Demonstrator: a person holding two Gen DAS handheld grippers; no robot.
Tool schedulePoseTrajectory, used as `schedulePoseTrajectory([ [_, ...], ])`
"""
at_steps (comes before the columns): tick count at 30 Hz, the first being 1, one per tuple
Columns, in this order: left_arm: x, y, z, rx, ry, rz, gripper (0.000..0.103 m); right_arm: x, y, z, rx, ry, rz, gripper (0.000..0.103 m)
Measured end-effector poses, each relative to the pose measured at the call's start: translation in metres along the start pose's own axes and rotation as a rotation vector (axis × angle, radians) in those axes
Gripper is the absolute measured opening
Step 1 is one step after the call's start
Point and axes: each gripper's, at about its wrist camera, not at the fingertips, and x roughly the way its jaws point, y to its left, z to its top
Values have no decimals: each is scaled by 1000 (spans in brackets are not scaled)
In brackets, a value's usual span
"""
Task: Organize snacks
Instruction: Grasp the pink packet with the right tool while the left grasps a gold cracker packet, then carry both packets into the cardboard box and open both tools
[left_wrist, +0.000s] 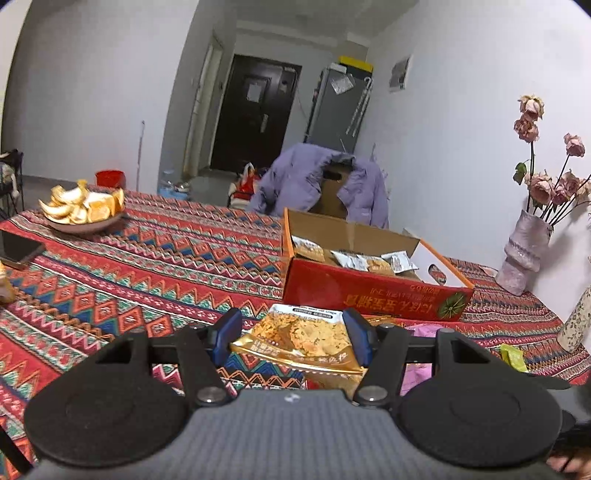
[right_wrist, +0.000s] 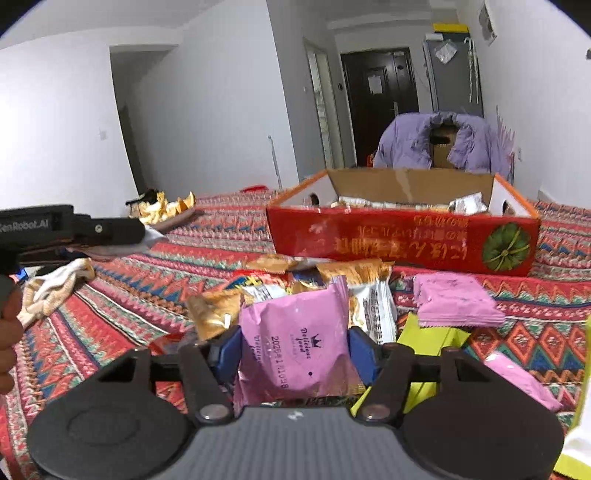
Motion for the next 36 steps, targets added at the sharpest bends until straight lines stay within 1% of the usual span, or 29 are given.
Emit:
schedulePoseTrajectory([
  [2,-10,-5,-1,-1,-8,-4,61,-18,1,1,-7,-33,-11,61],
  [4,-19,-9,-4,-9,0,-42,61,-34,-1,4,8,-63,-22,61],
  [5,-23,-12,-6,-16,0,-49,61,-43,-3,4,21,-77,-24,61],
  [8,-33,-24,-12,-1,-9,-65,61,-65,-11,4,44,-107,-45,61],
  [11,-37,-35,-15,10,-10,-86,61,-80,-21,1,56,-114,-76,61],
  [13,-35,-41,-15,6,-4,-108,61,-85,-27,0,68,-115,-87,61],
  [16,-26,-47,-11,2,4,-110,61,-90,-39,1,85,-118,-99,61],
  [18,-15,-51,-3,14,-5,-100,61,-90,-49,7,91,-126,-105,61],
  [20,2,-57,9,41,-9,-76,61,-88,-60,15,88,-136,-108,61],
  [21,12,-59,17,44,-7,-76,61,-84,-65,22,81,-140,-109,61],
  [23,38,-59,36,26,30,-85,62,-75,-77,40,69,-149,-111,61],
  [25,61,-60,52,13,30,-104,61,-62,-86,57,53,-152,-121,61],
  [27,88,-65,69,27,20,-75,61,-45,-98,80,36,-150,-127,61],
  [29,117,-69,83,37,16,-69,62,-22,-112,103,21,-132,-136,61],
  [33,190,-75,99,70,66,-14,62,43,-143,140,-1,-22,-164,61],
  [36,243,-69,103,41,148,23,62,97,-167,157,17,94,-174,61],
])
